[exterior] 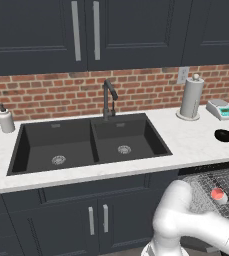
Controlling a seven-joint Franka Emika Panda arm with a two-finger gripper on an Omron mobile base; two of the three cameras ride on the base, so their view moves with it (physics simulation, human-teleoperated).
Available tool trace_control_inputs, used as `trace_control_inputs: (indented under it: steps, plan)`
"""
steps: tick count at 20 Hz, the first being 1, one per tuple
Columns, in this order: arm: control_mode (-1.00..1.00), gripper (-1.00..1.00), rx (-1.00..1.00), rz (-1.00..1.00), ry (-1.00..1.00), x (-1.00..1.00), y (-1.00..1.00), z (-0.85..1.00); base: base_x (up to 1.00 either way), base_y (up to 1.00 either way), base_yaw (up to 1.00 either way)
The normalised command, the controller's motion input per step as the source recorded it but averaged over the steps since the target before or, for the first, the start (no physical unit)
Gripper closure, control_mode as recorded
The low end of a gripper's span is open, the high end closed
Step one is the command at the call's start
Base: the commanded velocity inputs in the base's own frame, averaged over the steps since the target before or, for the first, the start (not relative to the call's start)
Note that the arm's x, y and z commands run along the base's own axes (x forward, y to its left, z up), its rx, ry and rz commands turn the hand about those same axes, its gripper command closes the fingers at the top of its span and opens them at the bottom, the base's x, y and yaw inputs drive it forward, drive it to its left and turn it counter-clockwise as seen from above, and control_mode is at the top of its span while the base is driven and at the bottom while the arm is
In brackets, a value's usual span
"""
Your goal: Pick up the cup and bowl from the counter, place them in the dishwasher, and close the dishwasher door.
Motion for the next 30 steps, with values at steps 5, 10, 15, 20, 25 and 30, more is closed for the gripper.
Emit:
trace_control_inputs:
  steps: [5, 10, 15, 20, 25, 30]
  plan:
    - [-1.0, -1.0, -0.01, 0.0, -0.03, -0.32, 0.27, 1.0, 0.0, 0.0, 0.0]
    - [-1.0, -1.0, -0.08, 0.0, 0.01, 0.0, 0.44, 1.0, 0.0, 0.0, 0.0]
    - [-1.0, -1.0, -0.12, 0.0, 0.07, 0.23, 0.44, 1.0, 0.0, 0.0, 0.0]
    - [-1.0, -1.0, -0.12, 0.0, 0.09, 0.24, 0.47, 1.0, 0.0, 0.0, 0.0]
    - [-1.0, -1.0, -0.08, -0.01, 0.09, 0.43, 0.23, 1.0, 0.0, 0.0, 0.0]
    - [-1.0, -1.0, 0.03, -0.09, 0.09, 0.5, -0.03, 0.57, 0.0, 0.0, 0.0]
